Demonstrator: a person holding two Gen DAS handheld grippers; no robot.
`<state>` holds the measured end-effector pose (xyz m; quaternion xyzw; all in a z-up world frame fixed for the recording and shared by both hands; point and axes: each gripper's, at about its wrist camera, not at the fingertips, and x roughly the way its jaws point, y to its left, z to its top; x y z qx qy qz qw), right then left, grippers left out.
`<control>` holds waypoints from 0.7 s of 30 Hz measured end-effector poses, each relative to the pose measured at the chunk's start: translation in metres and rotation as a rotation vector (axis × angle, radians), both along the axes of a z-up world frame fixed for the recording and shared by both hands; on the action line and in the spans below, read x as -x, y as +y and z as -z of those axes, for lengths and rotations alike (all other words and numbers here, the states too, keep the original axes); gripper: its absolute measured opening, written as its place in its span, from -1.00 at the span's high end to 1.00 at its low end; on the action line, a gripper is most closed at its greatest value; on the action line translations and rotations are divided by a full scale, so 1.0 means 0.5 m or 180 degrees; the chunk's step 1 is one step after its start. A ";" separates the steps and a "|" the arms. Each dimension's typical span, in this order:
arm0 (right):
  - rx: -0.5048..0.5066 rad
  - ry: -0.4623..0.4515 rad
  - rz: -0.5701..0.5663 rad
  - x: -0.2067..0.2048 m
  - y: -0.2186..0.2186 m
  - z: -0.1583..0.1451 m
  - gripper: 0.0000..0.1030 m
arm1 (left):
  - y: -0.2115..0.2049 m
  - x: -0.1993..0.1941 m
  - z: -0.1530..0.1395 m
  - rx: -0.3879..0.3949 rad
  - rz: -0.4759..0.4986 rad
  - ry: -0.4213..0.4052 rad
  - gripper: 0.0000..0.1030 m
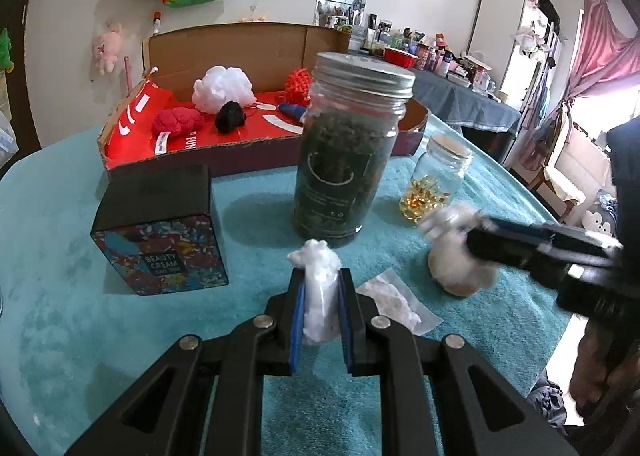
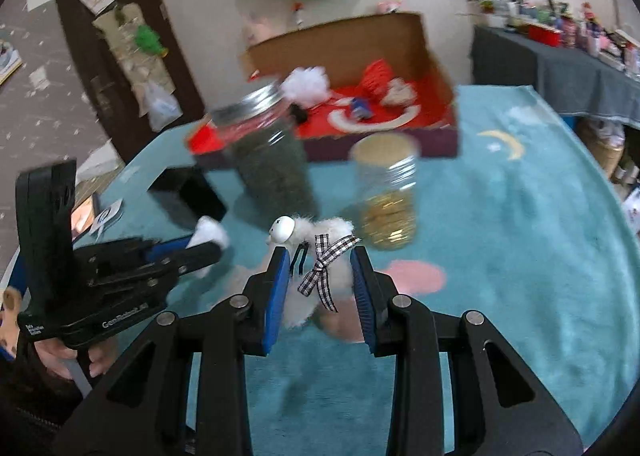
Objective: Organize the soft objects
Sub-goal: 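Carry the white cloth and plush lamb into the cardboard box with both tools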
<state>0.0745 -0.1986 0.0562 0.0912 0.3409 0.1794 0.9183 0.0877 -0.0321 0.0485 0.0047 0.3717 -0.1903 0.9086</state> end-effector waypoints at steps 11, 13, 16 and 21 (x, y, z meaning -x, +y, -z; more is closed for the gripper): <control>0.0026 0.0028 -0.0101 -0.009 0.028 0.012 0.42 | -0.006 0.001 -0.001 0.0039 0.0046 0.0003 0.69; 0.0025 0.0034 -0.0100 -0.010 0.028 0.013 0.42 | -0.006 0.002 -0.001 0.0033 0.0047 -0.0001 0.69; 0.0028 0.0047 -0.0101 -0.011 0.028 0.015 0.42 | -0.006 0.001 0.000 0.0032 0.0053 0.0003 0.69; 0.0042 0.0061 -0.0062 -0.011 0.021 0.017 0.42 | -0.003 0.002 0.001 0.0028 0.0033 0.0009 0.69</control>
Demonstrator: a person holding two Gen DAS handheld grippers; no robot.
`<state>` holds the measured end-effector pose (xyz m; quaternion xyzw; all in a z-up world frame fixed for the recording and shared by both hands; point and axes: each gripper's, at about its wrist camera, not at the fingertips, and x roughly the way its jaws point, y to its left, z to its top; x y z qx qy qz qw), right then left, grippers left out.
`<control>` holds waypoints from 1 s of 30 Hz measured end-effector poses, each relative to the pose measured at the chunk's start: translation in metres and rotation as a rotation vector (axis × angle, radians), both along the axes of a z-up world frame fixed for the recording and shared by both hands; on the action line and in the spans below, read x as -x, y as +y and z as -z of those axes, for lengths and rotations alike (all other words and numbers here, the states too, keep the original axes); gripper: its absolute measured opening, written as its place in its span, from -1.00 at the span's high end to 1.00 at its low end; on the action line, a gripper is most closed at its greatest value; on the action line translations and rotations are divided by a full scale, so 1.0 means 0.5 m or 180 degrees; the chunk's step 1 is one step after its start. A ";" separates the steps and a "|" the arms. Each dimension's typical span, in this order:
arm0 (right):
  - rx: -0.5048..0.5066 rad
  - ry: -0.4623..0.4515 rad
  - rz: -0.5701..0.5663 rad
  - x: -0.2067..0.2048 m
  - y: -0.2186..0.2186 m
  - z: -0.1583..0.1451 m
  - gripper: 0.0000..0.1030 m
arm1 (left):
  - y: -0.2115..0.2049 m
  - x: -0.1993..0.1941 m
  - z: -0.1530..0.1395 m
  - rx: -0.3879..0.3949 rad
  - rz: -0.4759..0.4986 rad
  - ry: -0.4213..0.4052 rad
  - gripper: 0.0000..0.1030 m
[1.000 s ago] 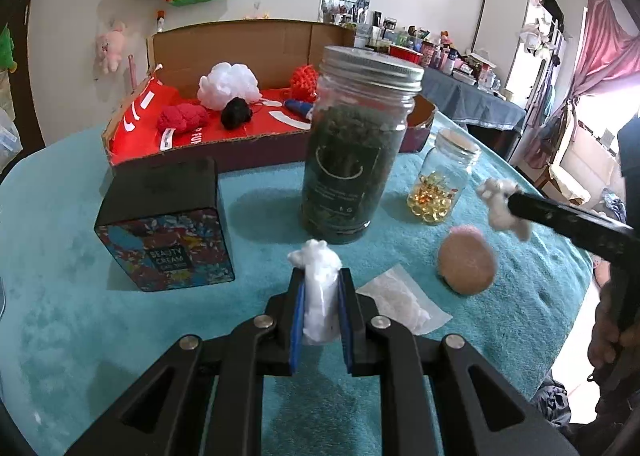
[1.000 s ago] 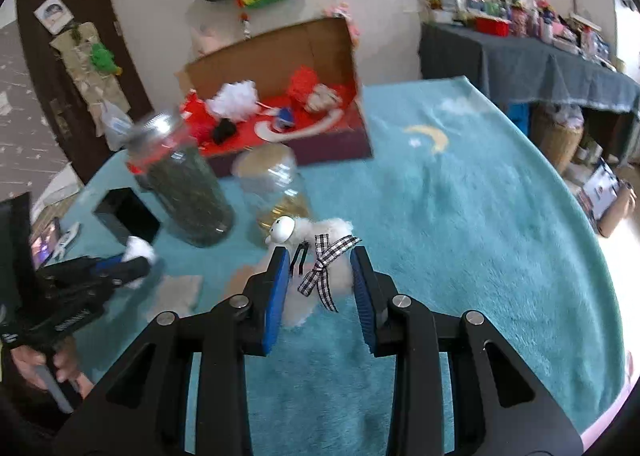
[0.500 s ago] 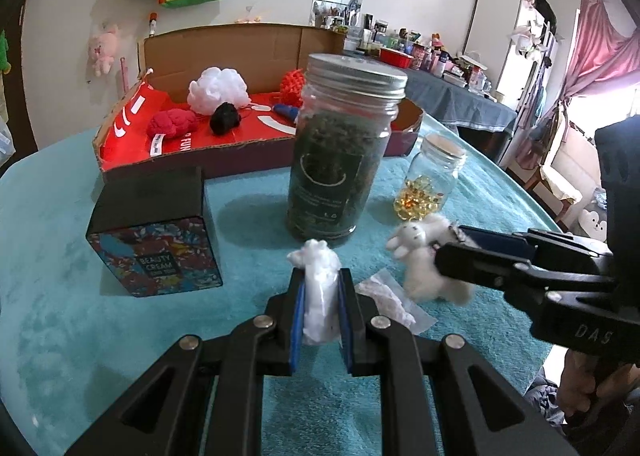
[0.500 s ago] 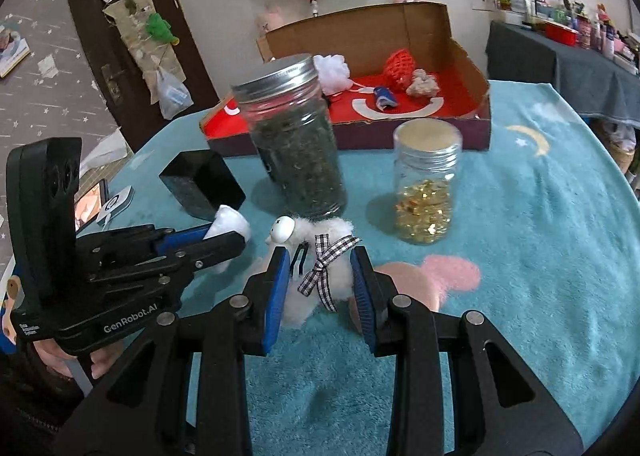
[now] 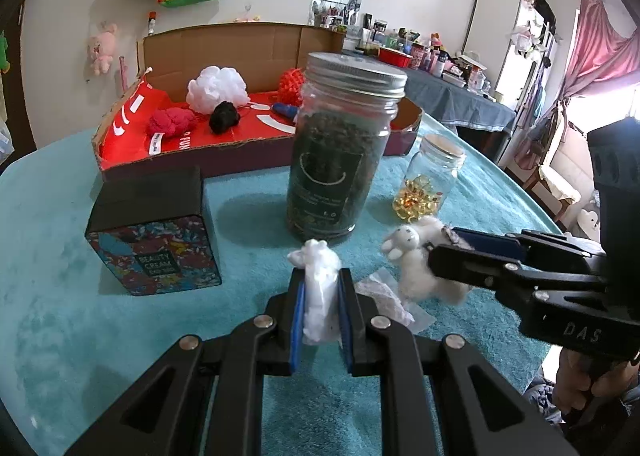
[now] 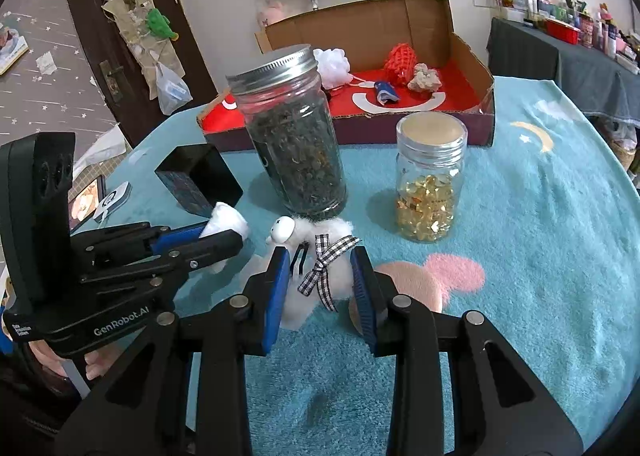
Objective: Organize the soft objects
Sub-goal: 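Carry the white cloth and plush lamb into the cardboard box with both tools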
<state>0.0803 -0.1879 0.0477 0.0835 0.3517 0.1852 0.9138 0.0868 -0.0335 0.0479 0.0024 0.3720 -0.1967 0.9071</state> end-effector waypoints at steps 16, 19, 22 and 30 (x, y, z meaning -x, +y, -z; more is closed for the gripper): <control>-0.0017 0.0101 0.0387 0.000 -0.096 0.018 0.41 | 0.122 0.005 0.011 -0.0044 -0.0447 0.0085 0.69; -0.0004 0.0110 0.0457 -0.002 -0.114 0.020 0.41 | 0.155 0.005 0.011 -0.0054 -0.0578 0.0091 0.69; -0.0014 0.0127 0.0518 -0.008 -0.132 0.021 0.41 | 0.188 0.004 0.012 -0.0063 -0.0707 0.0108 0.69; 0.0040 0.0119 0.0670 -0.020 -0.169 0.017 0.41 | 0.243 -0.012 0.013 -0.0134 -0.0844 0.0107 0.69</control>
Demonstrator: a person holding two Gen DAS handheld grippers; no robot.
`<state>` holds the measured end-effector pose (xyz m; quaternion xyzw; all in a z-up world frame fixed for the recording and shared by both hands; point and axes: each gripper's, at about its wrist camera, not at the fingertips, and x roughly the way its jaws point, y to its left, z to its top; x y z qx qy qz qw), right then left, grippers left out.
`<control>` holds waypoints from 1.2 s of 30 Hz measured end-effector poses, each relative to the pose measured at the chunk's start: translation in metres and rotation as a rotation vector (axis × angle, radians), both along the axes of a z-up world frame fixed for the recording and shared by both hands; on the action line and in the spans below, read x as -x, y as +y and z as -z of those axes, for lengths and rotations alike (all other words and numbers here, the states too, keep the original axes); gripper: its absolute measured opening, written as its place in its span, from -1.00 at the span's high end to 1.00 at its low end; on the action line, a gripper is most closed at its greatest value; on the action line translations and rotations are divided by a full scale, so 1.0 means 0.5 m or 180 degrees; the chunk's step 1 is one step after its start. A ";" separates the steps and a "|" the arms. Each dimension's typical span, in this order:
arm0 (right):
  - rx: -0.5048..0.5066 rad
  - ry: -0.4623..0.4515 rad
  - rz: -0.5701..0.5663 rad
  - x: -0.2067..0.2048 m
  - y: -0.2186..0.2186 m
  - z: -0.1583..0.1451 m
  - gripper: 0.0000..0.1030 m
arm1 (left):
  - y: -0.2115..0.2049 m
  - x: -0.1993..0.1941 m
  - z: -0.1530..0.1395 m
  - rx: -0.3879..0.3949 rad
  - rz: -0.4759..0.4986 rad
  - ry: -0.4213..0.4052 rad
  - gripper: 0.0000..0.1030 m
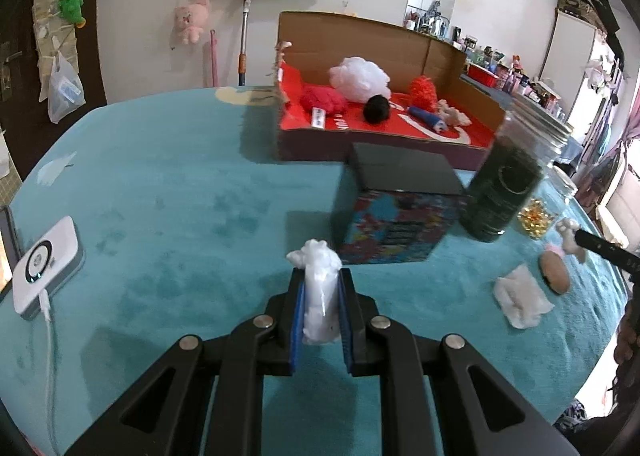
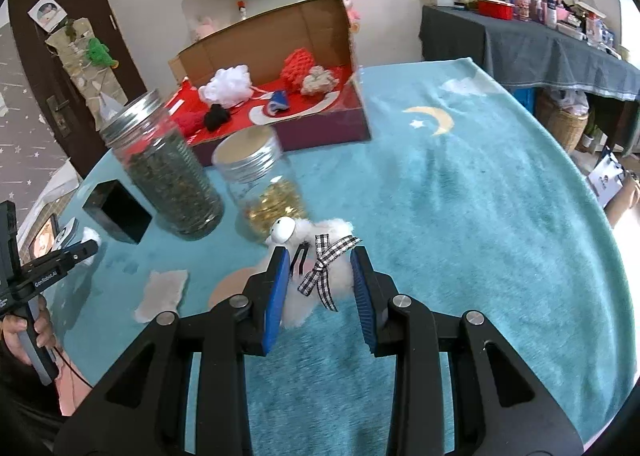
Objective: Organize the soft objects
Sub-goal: 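Carry the white cloth and plush lamb into the cardboard box with both tools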
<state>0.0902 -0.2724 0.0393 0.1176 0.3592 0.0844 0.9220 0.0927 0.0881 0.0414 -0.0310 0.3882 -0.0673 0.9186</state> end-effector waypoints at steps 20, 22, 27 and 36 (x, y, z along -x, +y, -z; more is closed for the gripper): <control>0.0500 -0.0214 -0.0009 -0.112 -0.031 -0.050 0.42 | 0.052 -0.145 -0.027 -0.0131 0.0630 -0.0076 0.69; 0.0552 -0.0135 -0.0060 -0.128 -0.029 -0.045 0.50 | 0.053 -0.156 -0.026 -0.0100 0.0641 -0.0035 0.69; 0.0353 -0.0072 -0.0123 -0.118 -0.049 -0.036 0.50 | 0.054 -0.161 -0.022 -0.0066 0.0651 -0.0001 0.69; 0.0169 0.0068 -0.0136 -0.094 -0.062 -0.009 -0.29 | 0.054 -0.121 -0.008 -0.0016 0.0625 0.0066 0.69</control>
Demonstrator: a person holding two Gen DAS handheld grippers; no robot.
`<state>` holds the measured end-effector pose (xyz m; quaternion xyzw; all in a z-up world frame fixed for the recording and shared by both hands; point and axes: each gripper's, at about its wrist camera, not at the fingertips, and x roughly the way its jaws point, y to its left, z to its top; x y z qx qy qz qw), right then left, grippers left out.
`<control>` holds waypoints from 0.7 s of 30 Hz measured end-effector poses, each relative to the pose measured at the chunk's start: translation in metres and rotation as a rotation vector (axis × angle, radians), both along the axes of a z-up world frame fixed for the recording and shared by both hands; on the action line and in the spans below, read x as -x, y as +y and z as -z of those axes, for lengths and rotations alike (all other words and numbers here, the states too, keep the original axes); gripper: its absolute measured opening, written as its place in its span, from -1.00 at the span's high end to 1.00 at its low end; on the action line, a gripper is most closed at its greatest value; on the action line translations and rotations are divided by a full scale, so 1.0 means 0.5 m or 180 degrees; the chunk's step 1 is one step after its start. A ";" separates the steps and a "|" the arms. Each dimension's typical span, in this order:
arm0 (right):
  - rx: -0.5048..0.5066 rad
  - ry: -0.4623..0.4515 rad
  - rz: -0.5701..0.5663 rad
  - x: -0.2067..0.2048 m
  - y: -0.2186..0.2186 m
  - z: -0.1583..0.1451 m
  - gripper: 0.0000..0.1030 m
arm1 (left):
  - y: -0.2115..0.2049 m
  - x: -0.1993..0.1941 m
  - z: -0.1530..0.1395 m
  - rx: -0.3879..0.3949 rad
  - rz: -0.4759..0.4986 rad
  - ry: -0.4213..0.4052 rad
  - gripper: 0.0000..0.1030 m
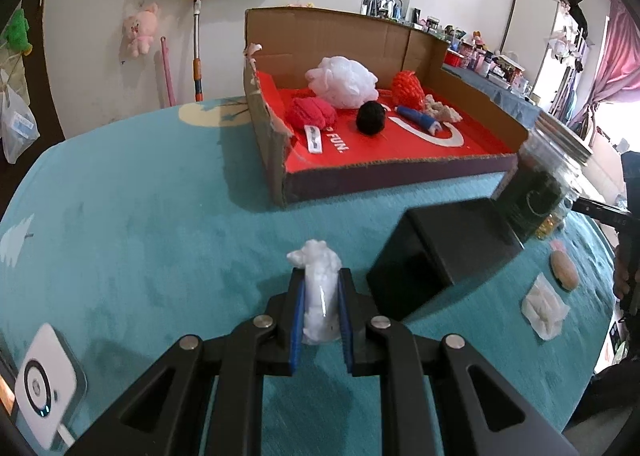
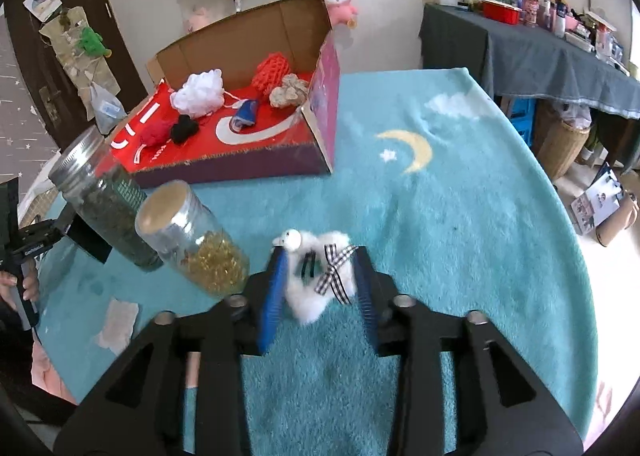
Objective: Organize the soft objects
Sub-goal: 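Carry the white cloth and plush lamb into the cardboard box with both tools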
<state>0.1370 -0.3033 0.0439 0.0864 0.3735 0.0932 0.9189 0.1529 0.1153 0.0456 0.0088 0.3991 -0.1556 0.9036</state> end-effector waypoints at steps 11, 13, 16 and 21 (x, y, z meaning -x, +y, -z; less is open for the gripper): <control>0.0623 0.0212 -0.0197 -0.046 0.056 0.041 -0.49 | -0.001 0.026 0.020 0.0049 -0.0017 0.0114 0.69; 0.0618 0.0261 -0.0217 -0.047 0.058 0.049 -0.05 | 0.000 0.028 0.022 0.0053 -0.0028 0.0124 0.69; 0.0510 0.0222 -0.0230 -0.036 0.051 0.040 0.66 | 0.001 0.031 0.020 0.0074 -0.0038 0.0121 0.69; 0.0344 0.0137 -0.0221 -0.018 0.041 0.030 0.78 | -0.009 0.032 0.014 0.0099 0.0003 0.0091 0.69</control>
